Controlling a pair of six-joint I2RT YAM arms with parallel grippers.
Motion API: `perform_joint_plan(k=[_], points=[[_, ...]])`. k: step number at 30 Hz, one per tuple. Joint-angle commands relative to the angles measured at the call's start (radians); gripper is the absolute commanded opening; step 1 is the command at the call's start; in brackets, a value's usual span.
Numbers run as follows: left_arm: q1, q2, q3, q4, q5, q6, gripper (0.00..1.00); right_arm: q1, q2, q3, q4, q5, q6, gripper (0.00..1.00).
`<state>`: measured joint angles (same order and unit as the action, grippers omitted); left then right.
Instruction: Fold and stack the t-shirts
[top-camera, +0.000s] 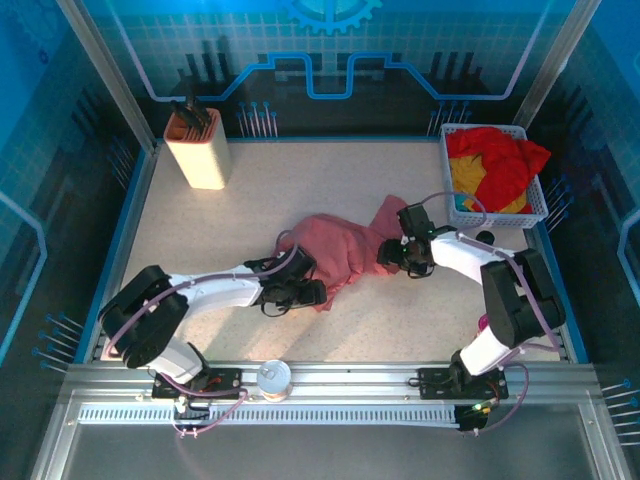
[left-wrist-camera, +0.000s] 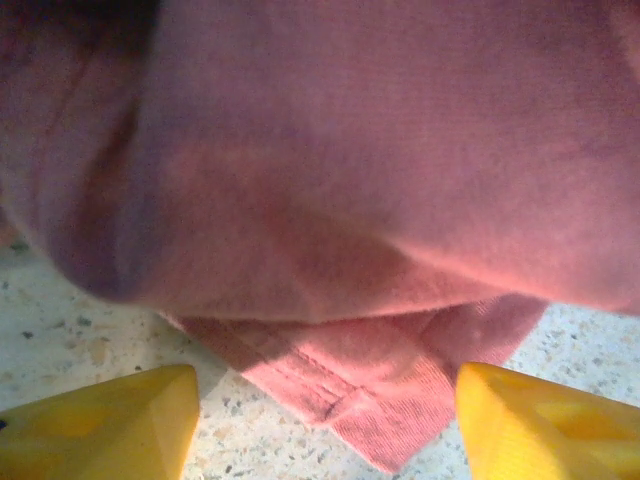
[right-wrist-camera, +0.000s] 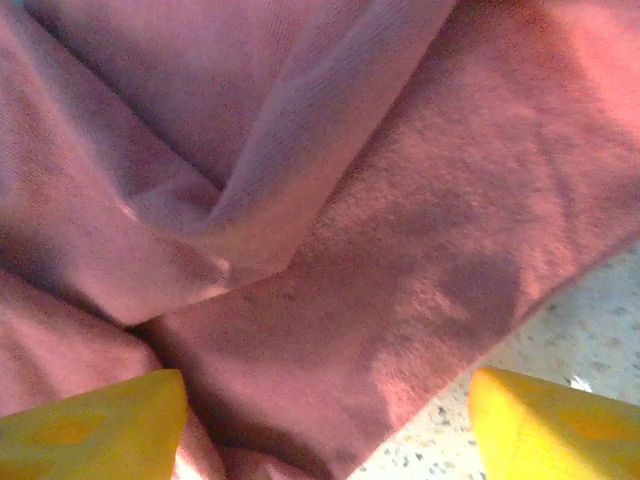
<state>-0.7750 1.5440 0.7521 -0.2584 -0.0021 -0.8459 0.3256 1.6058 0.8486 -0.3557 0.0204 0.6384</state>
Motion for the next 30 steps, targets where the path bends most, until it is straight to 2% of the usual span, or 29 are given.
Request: perform_joint_plan(k=[1,3,6,9,11,13,15,21,26,30], points=[[-0.014,0.057,0.042,0.087,-0.02,-0.007,0.65,0.005,0.038,0.008,0.05,-0.034,0.029,0.64],[-0.014,0.058,0.05,0.081,-0.057,-0.004,0.61,0.005,0.053,0.009,0.058,-0.042,0.03,0.53],[-0.011,0.041,0.061,0.062,-0.111,0.02,0.51,0.007,0.041,-0.001,0.065,-0.032,0.03,0.32],[0.005,0.018,0.083,0.016,-0.152,0.057,0.35,0.003,-0.011,-0.018,0.069,-0.014,0.018,0.13],[0.035,-0.002,0.084,0.002,-0.145,0.076,0.22,0.001,-0.052,-0.028,0.07,0.003,0.005,0.01],[0.079,-0.037,0.08,-0.014,-0.116,0.096,0.06,-0.003,-0.108,-0.042,0.071,0.025,-0.002,0.0],[0.124,-0.079,0.088,-0.052,-0.08,0.122,0.0,-0.013,-0.163,-0.057,0.071,0.036,-0.009,0.0],[0.224,-0.256,0.169,-0.26,-0.095,0.256,0.0,-0.026,-0.333,-0.06,0.046,0.081,-0.036,0.0],[0.357,-0.389,0.239,-0.38,-0.026,0.332,0.0,-0.034,-0.457,-0.062,0.033,0.117,-0.032,0.0],[0.41,-0.415,0.323,-0.484,-0.042,0.402,0.0,-0.048,-0.496,-0.038,0.015,0.115,-0.038,0.0]])
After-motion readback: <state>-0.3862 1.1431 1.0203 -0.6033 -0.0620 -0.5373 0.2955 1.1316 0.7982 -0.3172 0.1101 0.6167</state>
